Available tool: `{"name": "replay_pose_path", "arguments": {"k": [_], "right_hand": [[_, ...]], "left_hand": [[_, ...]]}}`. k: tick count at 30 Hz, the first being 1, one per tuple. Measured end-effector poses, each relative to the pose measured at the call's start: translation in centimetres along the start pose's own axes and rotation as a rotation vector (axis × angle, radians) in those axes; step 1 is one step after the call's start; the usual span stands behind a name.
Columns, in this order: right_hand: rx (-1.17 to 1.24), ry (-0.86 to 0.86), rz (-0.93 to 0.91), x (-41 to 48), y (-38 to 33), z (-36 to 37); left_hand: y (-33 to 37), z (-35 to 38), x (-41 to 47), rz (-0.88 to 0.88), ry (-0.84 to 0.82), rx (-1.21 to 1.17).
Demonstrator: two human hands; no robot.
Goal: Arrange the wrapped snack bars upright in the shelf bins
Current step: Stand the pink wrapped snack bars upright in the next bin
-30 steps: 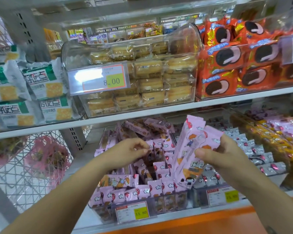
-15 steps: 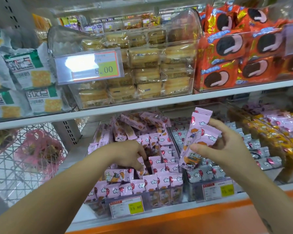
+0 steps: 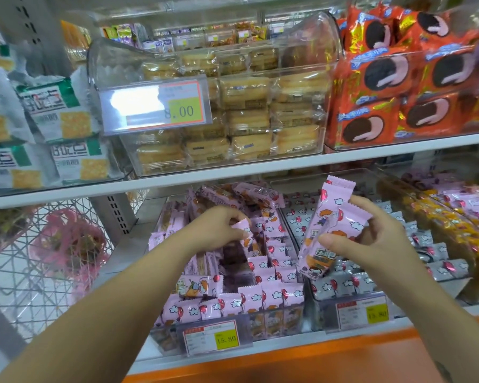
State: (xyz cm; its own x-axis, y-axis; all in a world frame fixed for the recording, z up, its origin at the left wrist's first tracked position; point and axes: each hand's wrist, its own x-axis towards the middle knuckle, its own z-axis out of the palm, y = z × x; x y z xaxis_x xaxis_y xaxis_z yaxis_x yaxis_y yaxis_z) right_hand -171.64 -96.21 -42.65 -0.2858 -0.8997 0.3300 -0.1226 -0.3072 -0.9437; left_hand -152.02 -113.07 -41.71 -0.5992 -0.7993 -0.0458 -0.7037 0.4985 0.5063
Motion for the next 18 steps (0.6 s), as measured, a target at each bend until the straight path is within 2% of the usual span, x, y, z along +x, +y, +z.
{"name": "replay_pose_path", "arguments": {"k": [3,8,9,18], "right_hand": [[-0.004,0.004,0.005,0.1,0.1,-0.1],[-0.016,0.005,0.015,0.2,0.2,-0.1],[-0.014,0.001,0.017,0.2,0.2,-0.1],[-0.049,-0.022,0.007,0.2,0.3,0.0]], "left_hand": [[0.0,1.7,0.6,-0.064,-0.115,-0.257],[-0.3,3.0,0.8,-0.155,-0.186,-0.509],[-0.5,2.8,0.8,-0.167,-0.206,-0.505],[-0.3,3.0,1.7,-0.065,-0.2,0.036]]}}
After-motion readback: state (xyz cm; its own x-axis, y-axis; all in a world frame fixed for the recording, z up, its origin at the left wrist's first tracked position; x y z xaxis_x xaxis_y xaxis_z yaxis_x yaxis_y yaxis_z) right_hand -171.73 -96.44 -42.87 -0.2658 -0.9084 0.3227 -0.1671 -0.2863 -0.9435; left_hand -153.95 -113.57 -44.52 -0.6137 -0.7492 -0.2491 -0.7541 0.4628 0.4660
